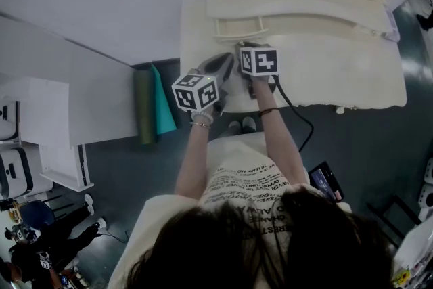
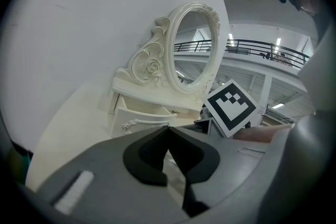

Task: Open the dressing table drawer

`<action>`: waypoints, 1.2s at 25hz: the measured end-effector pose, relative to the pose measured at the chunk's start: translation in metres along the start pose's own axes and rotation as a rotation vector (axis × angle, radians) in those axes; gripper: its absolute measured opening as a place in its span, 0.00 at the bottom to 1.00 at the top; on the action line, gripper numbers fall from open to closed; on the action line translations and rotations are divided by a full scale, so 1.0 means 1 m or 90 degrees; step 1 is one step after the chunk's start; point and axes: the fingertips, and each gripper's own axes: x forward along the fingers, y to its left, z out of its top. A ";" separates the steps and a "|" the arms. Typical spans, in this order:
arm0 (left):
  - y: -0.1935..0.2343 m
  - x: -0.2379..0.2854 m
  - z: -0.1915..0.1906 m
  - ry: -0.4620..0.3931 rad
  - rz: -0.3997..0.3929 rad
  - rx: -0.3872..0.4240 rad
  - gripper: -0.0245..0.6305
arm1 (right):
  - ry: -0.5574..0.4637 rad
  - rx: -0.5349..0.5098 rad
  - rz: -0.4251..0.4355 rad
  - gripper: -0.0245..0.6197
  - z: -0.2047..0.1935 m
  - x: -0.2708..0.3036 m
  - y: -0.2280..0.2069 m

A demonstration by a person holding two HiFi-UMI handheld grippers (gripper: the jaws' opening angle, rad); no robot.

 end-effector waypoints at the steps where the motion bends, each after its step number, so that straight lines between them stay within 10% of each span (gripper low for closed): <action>1: 0.000 0.000 0.000 0.000 0.000 0.000 0.04 | 0.000 0.000 0.000 0.19 0.000 0.000 0.000; 30: -0.007 -0.002 -0.006 -0.005 -0.011 -0.008 0.04 | -0.046 -0.054 0.036 0.20 -0.002 -0.024 0.005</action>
